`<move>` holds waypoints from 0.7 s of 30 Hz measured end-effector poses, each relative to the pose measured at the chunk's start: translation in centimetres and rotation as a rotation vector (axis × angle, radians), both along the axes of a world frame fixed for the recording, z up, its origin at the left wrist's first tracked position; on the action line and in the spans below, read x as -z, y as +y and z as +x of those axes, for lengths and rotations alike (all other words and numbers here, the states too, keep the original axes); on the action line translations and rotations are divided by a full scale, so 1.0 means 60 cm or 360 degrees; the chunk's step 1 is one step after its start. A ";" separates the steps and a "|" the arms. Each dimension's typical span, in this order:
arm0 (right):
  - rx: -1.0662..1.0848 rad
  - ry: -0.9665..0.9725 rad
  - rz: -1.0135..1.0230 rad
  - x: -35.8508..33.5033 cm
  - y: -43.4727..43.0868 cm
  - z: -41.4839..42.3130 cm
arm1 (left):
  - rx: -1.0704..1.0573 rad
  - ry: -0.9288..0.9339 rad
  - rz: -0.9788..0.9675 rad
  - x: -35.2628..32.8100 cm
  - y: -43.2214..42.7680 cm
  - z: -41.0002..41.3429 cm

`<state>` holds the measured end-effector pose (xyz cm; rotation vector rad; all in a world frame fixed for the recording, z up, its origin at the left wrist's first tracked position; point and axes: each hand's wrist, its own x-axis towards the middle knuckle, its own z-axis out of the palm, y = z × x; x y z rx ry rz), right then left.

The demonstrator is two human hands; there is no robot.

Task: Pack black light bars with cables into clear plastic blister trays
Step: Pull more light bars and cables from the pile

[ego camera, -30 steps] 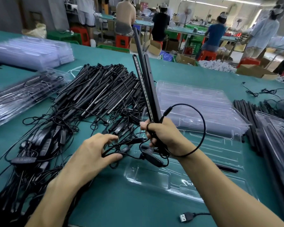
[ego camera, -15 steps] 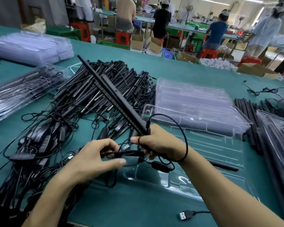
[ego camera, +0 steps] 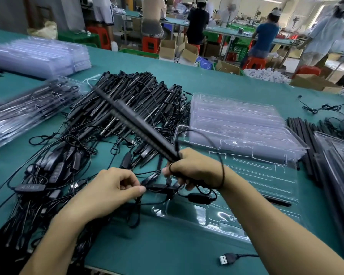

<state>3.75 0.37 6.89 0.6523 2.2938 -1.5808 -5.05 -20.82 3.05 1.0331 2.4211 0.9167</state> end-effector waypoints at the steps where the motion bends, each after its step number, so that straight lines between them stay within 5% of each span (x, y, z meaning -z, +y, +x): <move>1: 0.0074 0.0058 -0.0089 -0.001 0.009 0.003 | 0.0041 -0.0043 0.0049 -0.002 -0.002 -0.005; 12: 0.0105 0.0144 -0.0441 -0.007 0.028 0.019 | -0.0053 0.0384 0.0516 0.021 -0.002 -0.002; 21: -0.0012 0.0174 -0.0138 -0.009 0.005 0.008 | 0.0118 0.0445 0.0540 0.037 0.000 0.016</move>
